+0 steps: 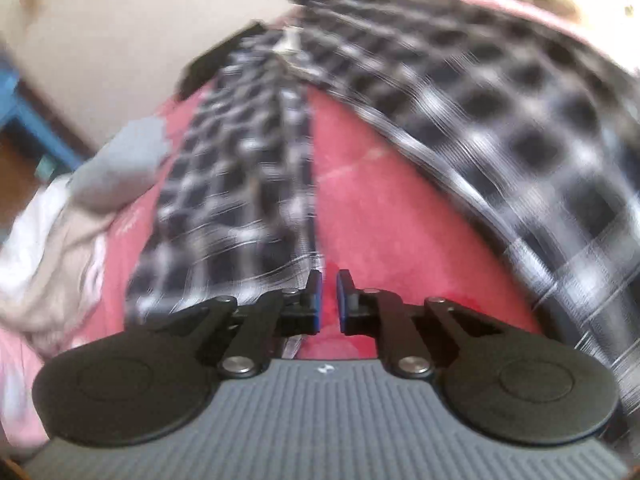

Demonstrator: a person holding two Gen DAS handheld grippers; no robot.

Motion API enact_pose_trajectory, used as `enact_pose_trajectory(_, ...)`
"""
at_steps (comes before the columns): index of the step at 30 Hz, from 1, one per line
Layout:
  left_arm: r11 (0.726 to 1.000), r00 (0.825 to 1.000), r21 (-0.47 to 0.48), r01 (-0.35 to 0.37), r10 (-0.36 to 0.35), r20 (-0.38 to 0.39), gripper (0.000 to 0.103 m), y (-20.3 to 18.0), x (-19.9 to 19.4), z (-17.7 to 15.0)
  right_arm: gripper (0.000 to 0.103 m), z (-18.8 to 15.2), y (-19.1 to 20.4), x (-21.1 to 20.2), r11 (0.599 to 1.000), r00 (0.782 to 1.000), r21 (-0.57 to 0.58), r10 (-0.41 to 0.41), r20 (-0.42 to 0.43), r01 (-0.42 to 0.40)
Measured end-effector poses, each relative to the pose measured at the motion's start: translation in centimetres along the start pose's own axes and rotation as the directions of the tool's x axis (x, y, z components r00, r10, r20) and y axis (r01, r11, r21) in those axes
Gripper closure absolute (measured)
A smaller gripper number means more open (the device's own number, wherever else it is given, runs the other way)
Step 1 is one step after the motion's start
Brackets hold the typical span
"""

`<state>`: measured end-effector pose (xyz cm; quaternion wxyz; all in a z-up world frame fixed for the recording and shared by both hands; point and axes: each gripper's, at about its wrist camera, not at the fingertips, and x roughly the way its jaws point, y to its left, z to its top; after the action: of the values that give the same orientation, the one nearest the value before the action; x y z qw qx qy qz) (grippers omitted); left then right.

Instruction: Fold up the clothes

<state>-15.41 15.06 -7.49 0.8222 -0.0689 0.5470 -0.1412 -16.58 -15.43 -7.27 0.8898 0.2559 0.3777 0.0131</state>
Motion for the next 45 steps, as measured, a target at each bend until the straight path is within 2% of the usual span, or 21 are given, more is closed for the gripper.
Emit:
enact_pose_trajectory(2, 1.000, 1.000, 0.017, -0.007, 0.007, 0.006, 0.056, -0.3, -0.1, 0.0, 0.092, -0.4, 2.0, -0.6, 0.985, 0.994, -0.136, 0.102, -0.039, -0.106)
enact_pose_trajectory(3, 1.000, 1.000, 0.010, -0.014, 0.014, 0.010, 0.056, -0.2, -0.3, 0.1, 0.082, -0.7, 3.4, -0.4, 0.964, 0.987, -0.214, 0.144, -0.075, -0.157)
enact_pose_trajectory(4, 0.999, 0.999, -0.013, -0.032, 0.033, 0.015, 0.056, 0.2, -0.6, 0.3, 0.075, -1.2, 5.0, -0.2, 0.933, 0.978, -0.300, 0.174, -0.114, -0.201)
enact_pose_trajectory(7, 0.991, 0.995, -0.098, -0.088, 0.091, 0.032, 0.056, 2.1, -1.7, 1.1, 0.073, -3.2, 8.8, 0.2, 0.814, 0.947, -0.489, 0.232, -0.223, -0.314)
enact_pose_trajectory(10, 0.983, 0.995, -0.173, -0.068, 0.079, 0.053, 0.056, 3.8, -2.0, 1.9, 0.069, -5.5, 11.2, 1.2, 0.717, 0.914, -0.575, 0.242, -0.325, -0.395)
enact_pose_trajectory(13, 0.977, 0.998, -0.210, -0.024, 0.035, 0.049, 0.048, 4.5, -1.9, 1.9, 0.065, -7.8, 12.9, 2.7, 0.656, 0.907, -0.637, 0.200, -0.370, -0.405)
enact_pose_trajectory(14, 0.978, 0.999, -0.210, -0.012, 0.021, 0.044, 0.045, 4.5, -1.8, 1.8, 0.066, -8.5, 13.2, 3.4, 0.645, 0.910, -0.655, 0.172, -0.378, -0.394)
enact_pose_trajectory(15, 0.979, 0.999, -0.206, -0.002, 0.011, 0.043, 0.043, 4.5, -1.8, 1.7, 0.073, -9.0, 13.4, 4.1, 0.636, 0.915, -0.674, 0.140, -0.377, -0.376)
enact_pose_trajectory(16, 0.980, 0.999, -0.198, 0.003, 0.006, 0.047, 0.042, 4.4, -1.8, 1.6, 0.096, -9.3, 13.4, 4.7, 0.629, 0.927, -0.698, 0.104, -0.360, -0.342)
enact_pose_trajectory(17, 0.983, 0.998, -0.184, 0.009, 0.001, 0.055, 0.041, 4.3, -1.9, 1.5, 0.098, -9.3, 13.2, 5.1, 0.635, 0.932, -0.701, 0.088, -0.352, -0.325)
enact_pose_trajectory(18, 0.986, 0.998, -0.168, 0.017, -0.006, 0.065, 0.041, 4.3, -2.0, 1.5, 0.100, -8.4, 12.3, 5.2, 0.680, 0.928, -0.652, 0.115, -0.355, -0.334)
enact_pose_trajectory(20, 0.990, 0.996, -0.139, 0.038, -0.026, 0.083, 0.041, 4.2, -2.2, 1.2, 0.101, -6.0, 9.6, 4.9, 0.803, 0.922, -0.485, 0.196, -0.335, -0.347)
enact_pose_trajectory(21, 0.990, 0.995, -0.132, 0.051, -0.040, 0.087, 0.041, 4.1, -2.3, 1.2, 0.101, -4.7, 8.3, 4.8, 0.850, 0.919, -0.392, 0.234, -0.318, -0.352)
enact_pose_trajectory(23, 0.990, 0.995, -0.124, 0.073, -0.063, 0.082, 0.042, 3.9, -2.0, 1.1, 0.101, -2.7, 4.6, 5.1, 0.923, 0.915, -0.164, 0.296, -0.274, -0.347)
enact_pose_trajectory(24, 0.990, 0.994, -0.110, 0.088, -0.080, 0.076, 0.042, 3.4, -1.9, 0.9, 0.101, -2.1, 2.9, 5.4, 0.937, 0.913, -0.072, 0.314, -0.259, -0.343)
enact_pose_trajectory(28, 0.988, 0.988, -0.051, 0.149, -0.146, 0.049, 0.044, 1.7, -1.5, 0.2, 0.096, -1.7, -2.0, 7.0, 0.914, 0.890, 0.224, 0.388, -0.239, -0.338)
enact_pose_trajectory(32, 0.977, 0.978, 0.015, 0.211, -0.211, -0.002, 0.047, -0.5, -0.6, -0.8, 0.094, -2.3, -4.1, 7.2, 0.877, 0.886, 0.353, 0.413, -0.211, -0.324)
enact_pose_trajectory(35, 0.965, 0.967, 0.066, 0.254, -0.251, -0.047, 0.047, -1.9, 0.1, -1.6, 0.091, -1.8, -4.8, 6.5, 0.878, 0.907, 0.370, 0.385, -0.172, -0.303)
enact_pose_trajectory(38, 0.964, 0.965, 0.083, 0.254, -0.247, -0.092, 0.047, -2.7, 1.1, -2.0, 0.088, -0.7, -4.9, 5.4, 0.890, 0.924, 0.343, 0.360, -0.128, -0.300)
enact_pose_trajectory(42, 0.947, 0.947, 0.089, 0.310, -0.298, -0.122, 0.047, -3.4, 1.8, -1.9, 0.088, 0.4, -4.2, 4.1, 0.902, 0.916, 0.268, 0.381, -0.121, -0.340)
enact_pose_trajectory(45, 0.945, 0.945, 0.103, 0.310, -0.294, -0.140, 0.047, -4.1, 2.6, -1.8, 0.087, 0.9, -3.3, 3.9, 0.895, 0.901, 0.235, 0.415, -0.128, -0.379)
